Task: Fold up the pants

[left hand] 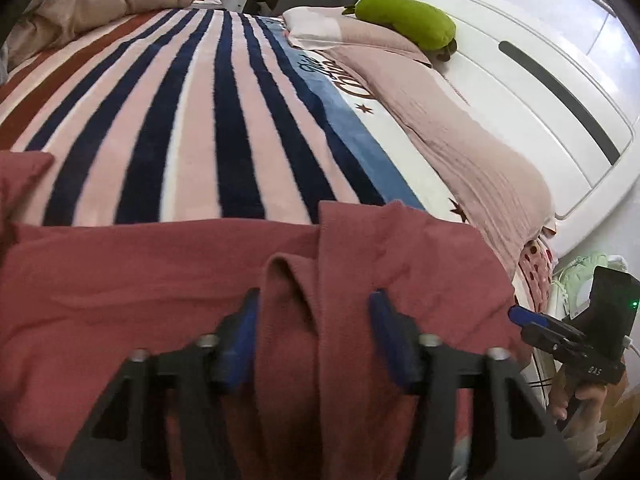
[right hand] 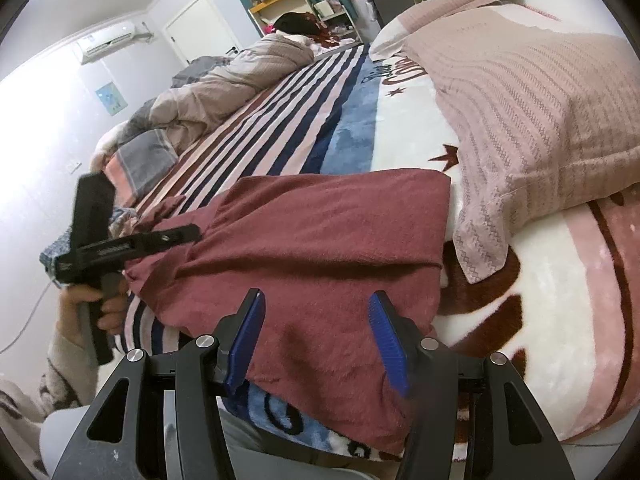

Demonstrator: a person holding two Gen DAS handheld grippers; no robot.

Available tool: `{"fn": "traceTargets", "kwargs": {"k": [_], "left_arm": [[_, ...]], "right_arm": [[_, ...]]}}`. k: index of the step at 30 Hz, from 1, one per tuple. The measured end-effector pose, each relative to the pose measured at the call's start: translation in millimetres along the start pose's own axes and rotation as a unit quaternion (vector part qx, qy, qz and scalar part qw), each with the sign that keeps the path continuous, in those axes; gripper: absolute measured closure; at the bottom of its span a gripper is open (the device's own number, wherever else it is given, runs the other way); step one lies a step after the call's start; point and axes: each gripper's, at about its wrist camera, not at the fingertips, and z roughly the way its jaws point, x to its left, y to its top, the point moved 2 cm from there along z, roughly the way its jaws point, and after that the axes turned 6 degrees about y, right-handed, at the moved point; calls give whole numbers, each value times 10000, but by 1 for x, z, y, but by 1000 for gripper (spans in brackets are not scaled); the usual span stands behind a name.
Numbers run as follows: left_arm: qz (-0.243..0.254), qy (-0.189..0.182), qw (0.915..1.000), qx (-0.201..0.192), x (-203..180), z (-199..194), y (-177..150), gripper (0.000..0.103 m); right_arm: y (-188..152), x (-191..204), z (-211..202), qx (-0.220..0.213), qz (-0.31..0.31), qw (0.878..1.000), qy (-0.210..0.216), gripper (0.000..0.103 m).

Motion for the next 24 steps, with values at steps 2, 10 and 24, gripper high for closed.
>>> {"fn": "traceTargets", "kwargs": {"k": [2, 10, 24], "left_arm": [[-33, 9, 10000, -49, 0, 1, 3, 98], [-69, 425, 9981, -448, 13, -21, 8, 97], [-579, 2262, 9664, -1077, 99, -118, -23, 34]], "right_arm": [[2, -1, 1, 10, 3, 10000, 21, 53], [16, 7, 0, -51, -142, 9998, 88, 53], [19, 18, 11, 49, -201, 9998, 61, 52]]}}
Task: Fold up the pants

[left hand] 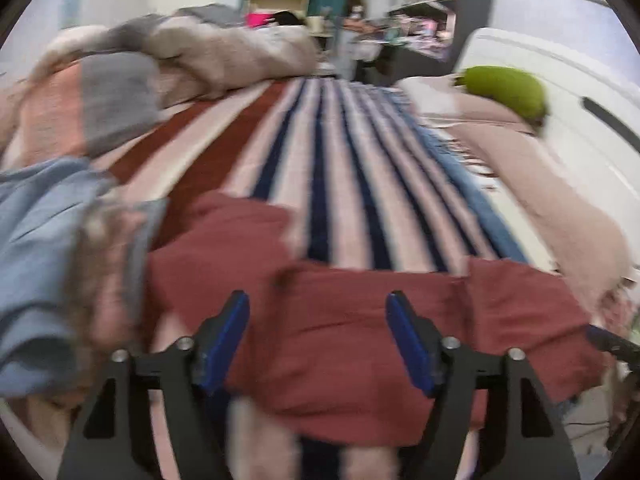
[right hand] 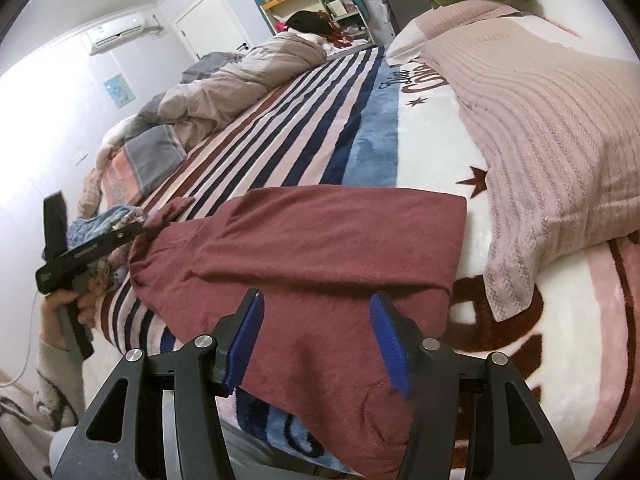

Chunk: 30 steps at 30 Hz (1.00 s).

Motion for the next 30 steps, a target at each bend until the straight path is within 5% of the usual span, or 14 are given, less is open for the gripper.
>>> {"fn": "traceTargets", "kwargs": {"k": [8, 12, 16, 18, 30], "left_arm": [[-2, 881, 9958, 249, 22, 41, -22, 34], [-625, 612, 9960, 193, 33, 64, -13, 35], [-742, 481, 9960, 150, 29, 76, 2, 77], [-766, 399, 9962, 99, 28, 75, 7, 90], [-328, -241, 9961, -785, -12, -13, 48, 94]], "right_arm": [[0, 16, 8, 50, -77, 9999, 103, 52], [-1, 21, 9, 79, -117, 9999, 71, 52], [0, 17, 11, 131, -63, 9999, 45, 52], [0, 15, 13, 147, -46, 9999, 28, 52], [1, 17, 3, -42, -26, 9998, 196, 52]]}}
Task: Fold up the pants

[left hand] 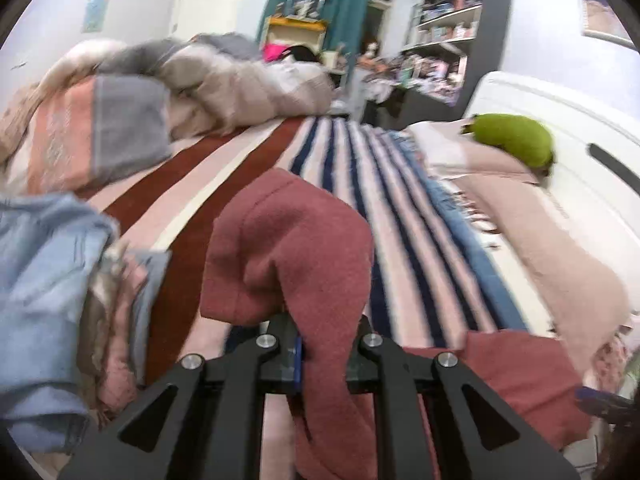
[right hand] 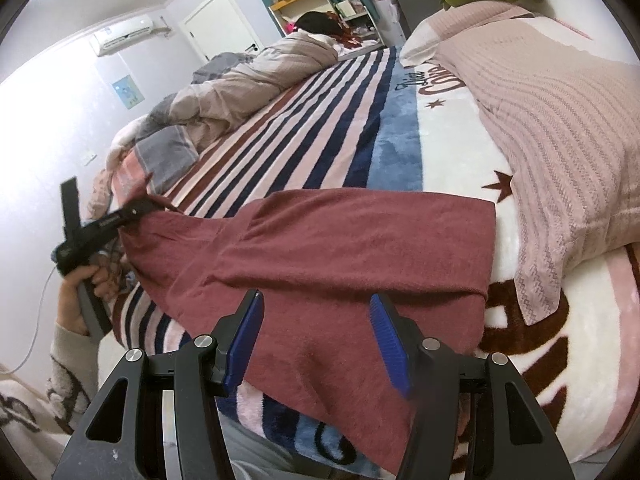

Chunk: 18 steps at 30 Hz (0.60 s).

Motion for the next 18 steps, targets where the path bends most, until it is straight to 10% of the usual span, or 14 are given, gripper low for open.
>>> {"fn": "traceTargets", "kwargs": {"k": [10, 18], "left_arm": [[777, -1300, 9883, -175, -123, -39, 25, 94], [1727, -1964, 9622, 761, -223, -9, -19, 94]], "right_arm": [[-8, -3, -24, -232, -25, 9996, 141, 52], [-15, -20, -47, -456, 136, 9988, 115, 51]]}}
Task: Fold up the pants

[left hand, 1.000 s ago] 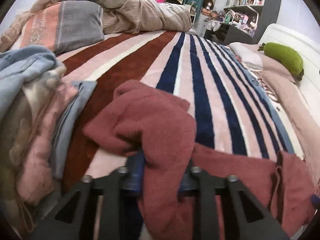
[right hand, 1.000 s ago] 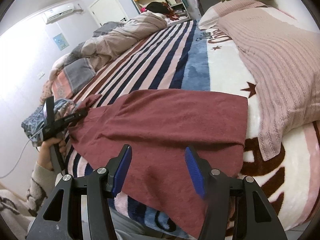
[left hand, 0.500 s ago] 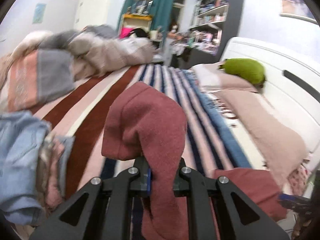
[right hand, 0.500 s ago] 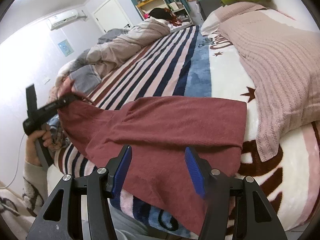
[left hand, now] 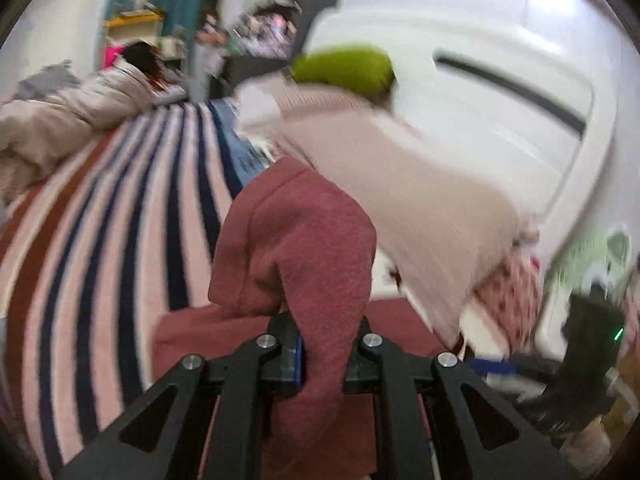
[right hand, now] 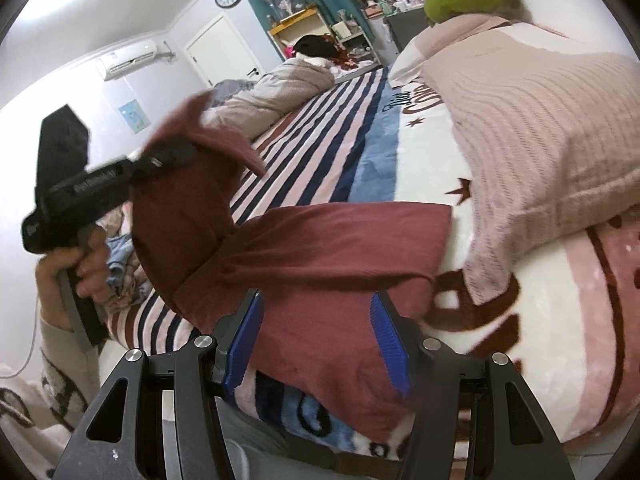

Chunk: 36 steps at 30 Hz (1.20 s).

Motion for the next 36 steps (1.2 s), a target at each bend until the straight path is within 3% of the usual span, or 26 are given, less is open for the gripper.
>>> {"fn": "traceTargets", "kwargs": {"k": [6, 8, 11, 16, 19, 24, 26, 36], "left_arm": [[375, -236, 9940, 1002, -15, 49, -38, 93], [336, -361, 9931, 1060, -12, 45, -43, 82], [263, -515, 9947, 849, -4, 27, -42, 57], [-34, -525, 9982, 302, 27, -18, -44, 51], [-134, -282, 9994, 153, 49, -31, -50, 50], [-406, -94, 9991, 117, 86, -33, -69, 50], [-457, -111, 9988, 120, 92, -30, -77, 50], [-600, -556, 9966, 81, 112, -15, -100, 50]], "right_arm": [[-6, -16, -14, -54, 143, 9998, -132, 49], [-7, -20, -15, -56, 186, 9997, -176, 49], [-7, -21, -16, -53, 238, 9995, -204, 49], [1, -12, -8, -21, 199, 9998, -69, 48], [8, 1, 4, 40, 207, 9995, 240, 45], [20, 18, 31, 165, 158, 9985, 502, 32], [26, 21, 48, 276, 261, 9974, 619, 23], [51, 15, 115, 651, 822, 9917, 739, 20]]}}
